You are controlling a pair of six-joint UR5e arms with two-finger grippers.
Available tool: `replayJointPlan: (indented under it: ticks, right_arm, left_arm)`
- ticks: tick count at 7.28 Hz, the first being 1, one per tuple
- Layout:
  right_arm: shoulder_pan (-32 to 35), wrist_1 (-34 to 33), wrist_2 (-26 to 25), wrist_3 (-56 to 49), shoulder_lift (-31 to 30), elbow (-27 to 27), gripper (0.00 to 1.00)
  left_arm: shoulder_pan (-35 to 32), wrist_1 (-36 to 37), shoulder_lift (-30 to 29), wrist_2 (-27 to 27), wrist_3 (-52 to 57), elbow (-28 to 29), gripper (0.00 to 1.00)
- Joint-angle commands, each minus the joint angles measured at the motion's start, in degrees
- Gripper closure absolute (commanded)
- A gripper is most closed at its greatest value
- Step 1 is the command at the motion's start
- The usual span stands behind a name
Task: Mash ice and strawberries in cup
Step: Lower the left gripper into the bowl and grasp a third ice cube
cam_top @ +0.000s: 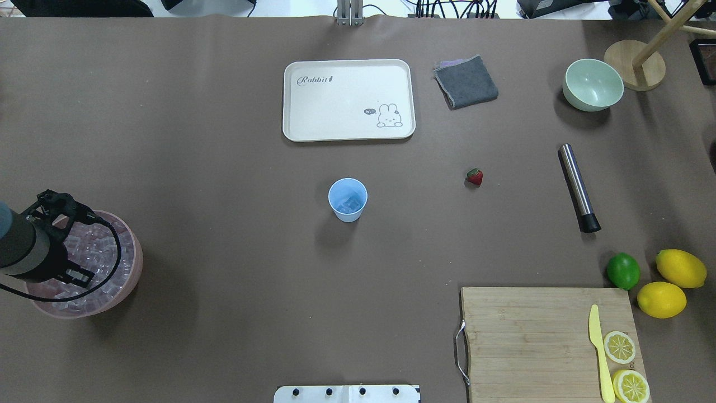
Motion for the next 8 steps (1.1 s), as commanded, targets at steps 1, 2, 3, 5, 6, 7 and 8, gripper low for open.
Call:
replayJointPlan:
  ticks: [1, 2, 3, 5, 6, 7, 8]
  right_arm:
    - [0.0, 0.0, 0.0, 0.0, 0.1, 0.0, 0.0]
    - [0.0, 0.0, 0.0, 0.0, 0.0, 0.0, 0.0]
    - [0.0, 0.0, 0.0, 0.0, 0.0, 0.0, 0.0]
    - [0.0, 0.0, -0.1, -0.1, 0.2, 0.4, 0.0]
    - [0.1, 0.0, -0.1, 0.0, 0.2, 0.5, 0.0]
    - [0.1, 0.0, -0.1, 0.3, 0.3, 0.6, 0.0]
    - [0.1, 0.0, 0.0, 2.2, 0.3, 1.4, 0.0]
  left_arm:
    - [0.0, 0.0, 0.0, 0.0, 0.0, 0.0, 0.65]
    - [0.1, 0.0, 0.0, 0.0, 0.0, 0.0, 0.76]
    - [0.1, 0.0, 0.0, 0.0, 0.0, -0.1, 0.85]
    - [-0.6, 0.0, 0.1, 0.0, 0.0, -1.2, 0.94]
    - [-1.1, 0.3, 0.2, 0.0, 0.0, -2.9, 0.99]
    - [-3.5, 0.5, 0.5, -0.4, 0.0, -5.1, 1.0]
    - [-7.4, 0.4, 2.4, -1.7, 0.0, -8.2, 1.0]
